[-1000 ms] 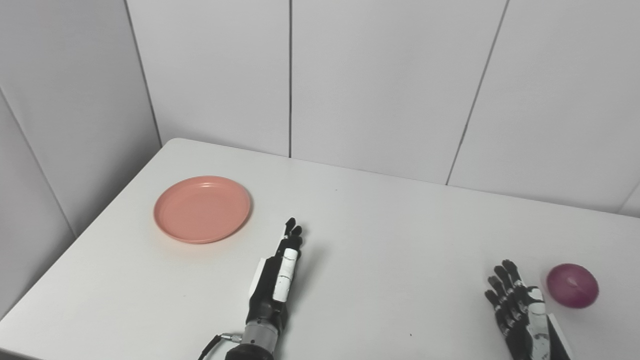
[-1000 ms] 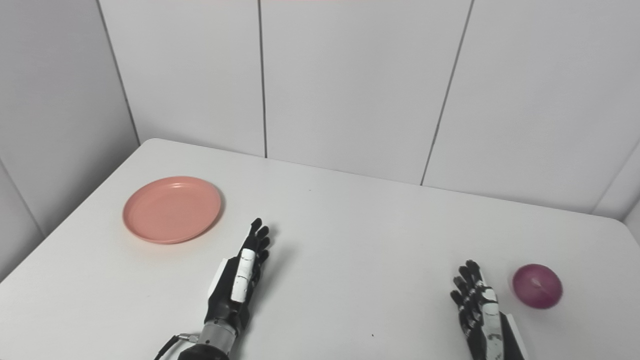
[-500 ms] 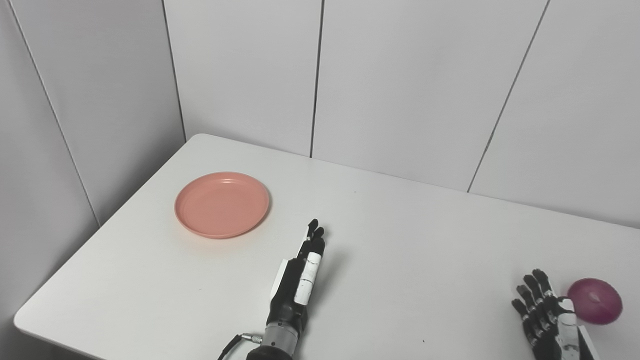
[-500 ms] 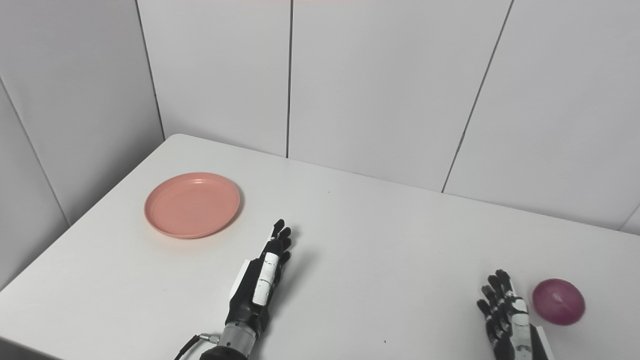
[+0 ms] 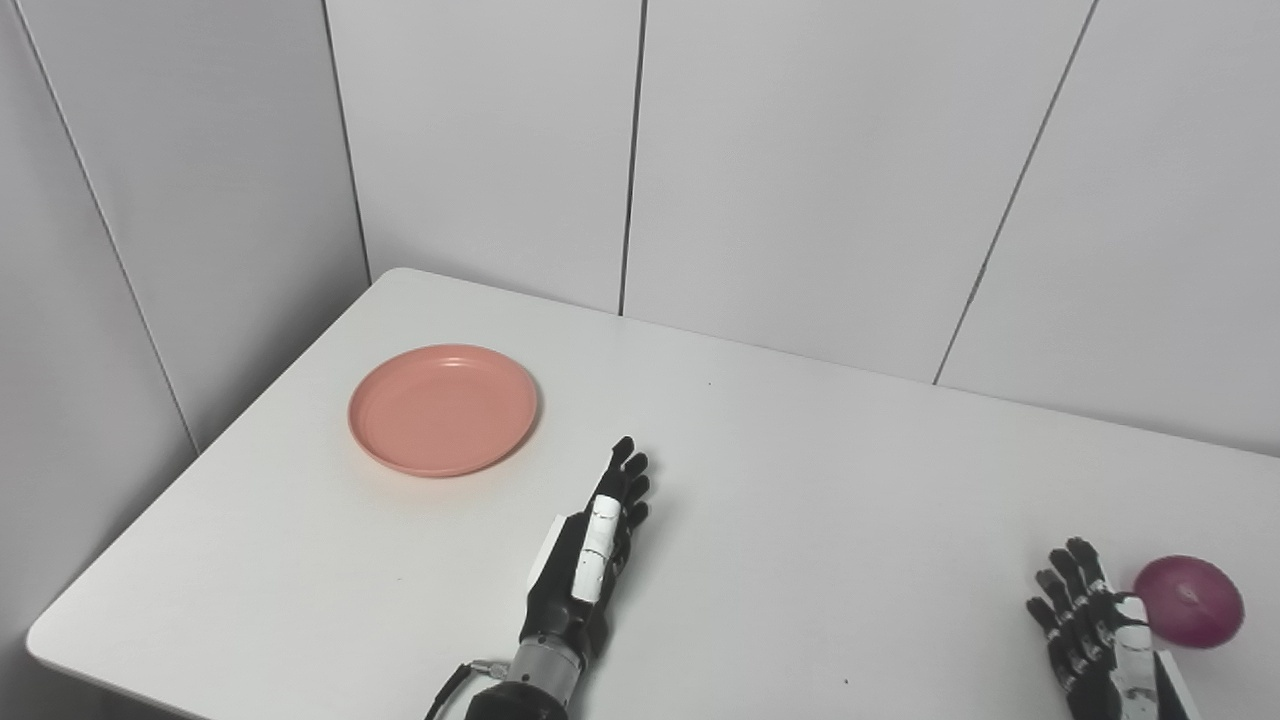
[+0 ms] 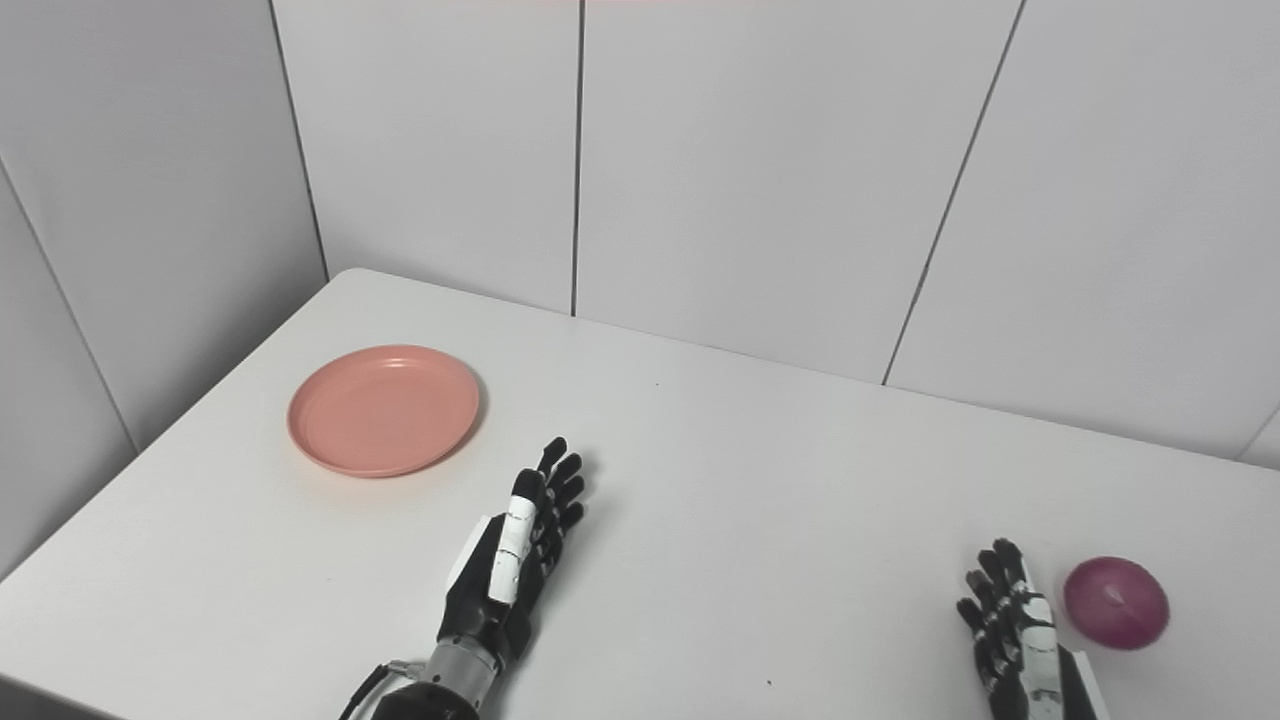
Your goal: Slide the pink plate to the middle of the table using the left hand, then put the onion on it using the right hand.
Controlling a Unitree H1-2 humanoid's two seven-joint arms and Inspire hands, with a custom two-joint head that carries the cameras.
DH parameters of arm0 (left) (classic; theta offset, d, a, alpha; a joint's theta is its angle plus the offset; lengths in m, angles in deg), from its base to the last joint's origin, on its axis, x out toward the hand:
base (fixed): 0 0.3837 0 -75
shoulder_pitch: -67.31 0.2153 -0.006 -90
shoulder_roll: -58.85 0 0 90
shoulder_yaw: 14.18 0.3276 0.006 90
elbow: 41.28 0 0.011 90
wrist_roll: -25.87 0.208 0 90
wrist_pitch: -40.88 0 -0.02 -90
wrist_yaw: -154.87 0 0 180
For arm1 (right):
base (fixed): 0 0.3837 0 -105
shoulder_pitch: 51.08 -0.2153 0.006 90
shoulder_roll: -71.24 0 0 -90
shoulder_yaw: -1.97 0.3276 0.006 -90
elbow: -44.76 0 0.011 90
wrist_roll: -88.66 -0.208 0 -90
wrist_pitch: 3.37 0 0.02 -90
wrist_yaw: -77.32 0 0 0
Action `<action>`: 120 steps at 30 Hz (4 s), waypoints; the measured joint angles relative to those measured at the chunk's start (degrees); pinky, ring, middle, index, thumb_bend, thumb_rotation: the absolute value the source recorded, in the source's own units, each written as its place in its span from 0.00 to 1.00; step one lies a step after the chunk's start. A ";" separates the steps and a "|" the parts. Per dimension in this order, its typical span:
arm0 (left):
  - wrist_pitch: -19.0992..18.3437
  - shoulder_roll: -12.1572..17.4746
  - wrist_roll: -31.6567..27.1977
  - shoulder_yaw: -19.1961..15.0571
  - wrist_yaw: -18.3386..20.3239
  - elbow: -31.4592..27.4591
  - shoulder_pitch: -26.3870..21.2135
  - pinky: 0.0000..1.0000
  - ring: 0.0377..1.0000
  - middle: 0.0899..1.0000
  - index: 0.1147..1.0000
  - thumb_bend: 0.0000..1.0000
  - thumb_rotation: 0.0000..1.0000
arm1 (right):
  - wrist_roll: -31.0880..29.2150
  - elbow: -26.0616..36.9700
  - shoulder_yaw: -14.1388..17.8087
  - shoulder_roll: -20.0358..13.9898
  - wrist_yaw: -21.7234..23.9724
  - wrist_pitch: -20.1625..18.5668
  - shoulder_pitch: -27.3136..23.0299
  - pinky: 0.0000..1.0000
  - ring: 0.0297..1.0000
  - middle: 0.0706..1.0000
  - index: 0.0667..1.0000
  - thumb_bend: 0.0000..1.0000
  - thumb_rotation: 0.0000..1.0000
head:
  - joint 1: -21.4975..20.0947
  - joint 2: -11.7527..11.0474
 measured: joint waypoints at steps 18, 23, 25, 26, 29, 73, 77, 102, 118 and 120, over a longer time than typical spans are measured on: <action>-6.99 9.89 -4.37 -7.06 2.88 -5.34 -16.83 0.94 0.88 0.87 0.87 0.98 1.00 | 0.44 0.07 0.04 0.35 0.02 0.21 0.01 1.00 1.00 1.00 1.00 0.86 1.00 | 0.26 -0.79; -7.49 14.05 -6.67 -8.28 5.66 -3.18 -20.18 0.89 0.86 0.84 0.82 1.00 1.00 | 0.53 0.07 0.03 0.40 0.00 0.21 0.01 1.00 1.00 1.00 1.00 0.86 1.00 | 0.35 -0.97; -7.34 16.20 -6.91 -9.41 6.47 -1.35 -21.84 0.88 0.85 0.83 0.82 1.00 1.00 | 0.54 0.07 0.04 0.38 0.00 0.21 0.01 1.00 1.00 1.00 1.00 0.86 1.00 | 0.35 -0.88; -7.23 17.14 -7.13 -10.21 6.63 -0.67 -22.58 0.88 0.85 0.83 0.82 1.00 1.00 | 0.53 0.08 0.06 0.38 0.01 0.22 0.01 1.00 1.00 1.00 1.00 0.86 1.00 | 0.44 -0.97; -6.50 18.97 -7.63 -11.97 6.88 0.77 -24.51 0.87 0.86 0.84 0.83 0.98 1.00 | 0.51 0.06 0.10 0.38 0.01 0.25 0.01 1.00 1.00 1.00 1.00 0.86 1.00 | 0.53 -0.97; 5.71 34.28 -6.31 -20.61 6.26 51.29 -35.38 0.88 0.88 0.89 0.91 0.92 1.00 | 0.23 0.25 0.22 0.12 -0.02 0.20 0.06 1.00 1.00 1.00 1.00 0.85 1.00 | 2.20 0.35; 6.54 34.31 -6.31 -20.64 6.24 52.58 -35.42 0.91 0.87 0.88 0.90 0.92 1.00 | 0.19 0.28 0.23 0.01 -0.01 0.19 0.05 1.00 1.00 1.00 1.00 0.86 1.00 | 2.20 0.53; 14.85 34.59 -10.38 -22.18 9.10 63.21 -35.40 0.92 0.88 0.86 0.86 0.90 1.00 | -0.21 0.82 0.11 -0.37 -0.12 0.08 0.24 1.00 1.00 0.99 1.00 0.87 1.00 | 1.93 2.20; 7.33 29.58 -16.41 -22.12 12.17 53.37 -33.19 0.87 0.85 0.86 0.90 0.92 1.00 | -0.16 1.17 -0.12 -0.54 -0.42 0.07 0.46 1.00 1.00 0.99 1.00 0.87 1.00 | 1.41 3.07; 5.60 28.49 -16.57 -21.95 12.31 50.40 -32.17 0.86 0.83 0.84 0.90 0.94 0.98 | -0.17 1.26 -0.18 -0.53 -0.43 0.06 0.49 1.00 1.00 0.99 1.00 0.86 1.00 | 1.41 3.16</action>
